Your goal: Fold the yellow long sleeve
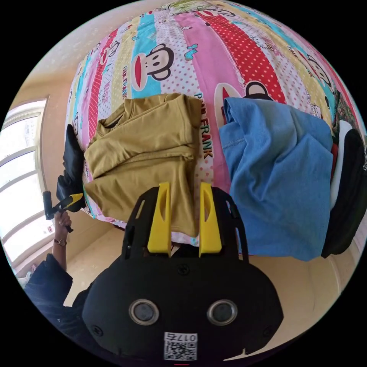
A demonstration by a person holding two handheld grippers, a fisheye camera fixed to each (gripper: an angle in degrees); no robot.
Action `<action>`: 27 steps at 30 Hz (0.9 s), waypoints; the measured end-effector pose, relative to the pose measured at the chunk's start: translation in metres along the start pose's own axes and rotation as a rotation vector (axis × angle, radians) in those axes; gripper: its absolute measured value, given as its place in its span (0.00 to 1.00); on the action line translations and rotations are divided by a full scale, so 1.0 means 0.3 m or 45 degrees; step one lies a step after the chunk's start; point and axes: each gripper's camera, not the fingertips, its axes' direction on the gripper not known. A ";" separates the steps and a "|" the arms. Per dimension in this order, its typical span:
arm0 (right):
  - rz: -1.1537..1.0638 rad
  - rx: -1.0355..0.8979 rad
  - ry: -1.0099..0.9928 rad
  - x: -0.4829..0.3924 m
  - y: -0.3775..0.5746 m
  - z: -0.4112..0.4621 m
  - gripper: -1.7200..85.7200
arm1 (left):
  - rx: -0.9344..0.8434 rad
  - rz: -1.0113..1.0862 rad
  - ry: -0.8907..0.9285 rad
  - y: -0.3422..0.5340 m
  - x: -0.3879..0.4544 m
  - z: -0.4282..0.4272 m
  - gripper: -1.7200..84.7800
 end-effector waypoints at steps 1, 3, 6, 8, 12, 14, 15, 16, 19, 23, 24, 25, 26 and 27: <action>-0.006 0.008 -0.001 0.002 0.006 -0.002 0.16 | 0.027 -0.008 0.005 -0.002 -0.022 0.008 0.17; -0.058 0.061 -0.018 0.010 0.068 0.007 0.17 | 0.049 0.013 -0.020 0.022 -0.044 0.031 0.18; -0.044 -0.019 0.048 0.054 0.158 0.117 0.17 | -0.002 0.051 -0.135 0.091 -0.075 0.118 0.18; -0.027 -0.058 0.085 0.090 0.209 0.198 0.16 | -0.127 0.046 -0.186 0.133 -0.116 0.233 0.18; 0.014 -0.125 0.043 0.155 0.302 0.316 0.10 | -0.226 -0.017 -0.147 0.156 -0.180 0.362 0.13; -0.016 -0.153 -0.091 0.160 0.330 0.282 0.08 | -0.229 -0.045 -0.124 0.158 -0.192 0.344 0.09; -0.026 -0.145 -0.123 0.163 0.362 0.237 0.07 | -0.223 -0.030 -0.119 0.162 -0.189 0.327 0.09; -0.040 -0.134 -0.129 0.164 0.382 0.210 0.07 | -0.207 0.027 -0.088 0.179 -0.181 0.284 0.08; -0.122 -0.164 -0.343 0.192 0.509 0.084 0.06 | -0.273 0.146 0.205 0.276 -0.179 0.181 0.08; -0.133 -0.184 -0.824 0.265 0.779 -0.107 0.06 | -0.255 0.196 0.737 0.531 -0.151 0.012 0.07; -0.139 -0.117 -0.928 0.281 0.859 -0.170 0.06 | -0.231 0.200 0.780 0.562 -0.147 -0.018 0.07; -0.130 -0.082 -0.968 0.292 0.892 -0.196 0.06 | -0.161 0.186 0.844 0.610 -0.147 -0.079 0.07; -0.087 -0.026 -1.016 0.318 0.942 -0.231 0.06 | -0.091 0.133 0.838 0.634 -0.158 -0.130 0.07; -0.038 0.017 -1.053 0.345 0.965 -0.247 0.05 | -0.064 0.106 0.829 0.636 -0.166 -0.149 0.07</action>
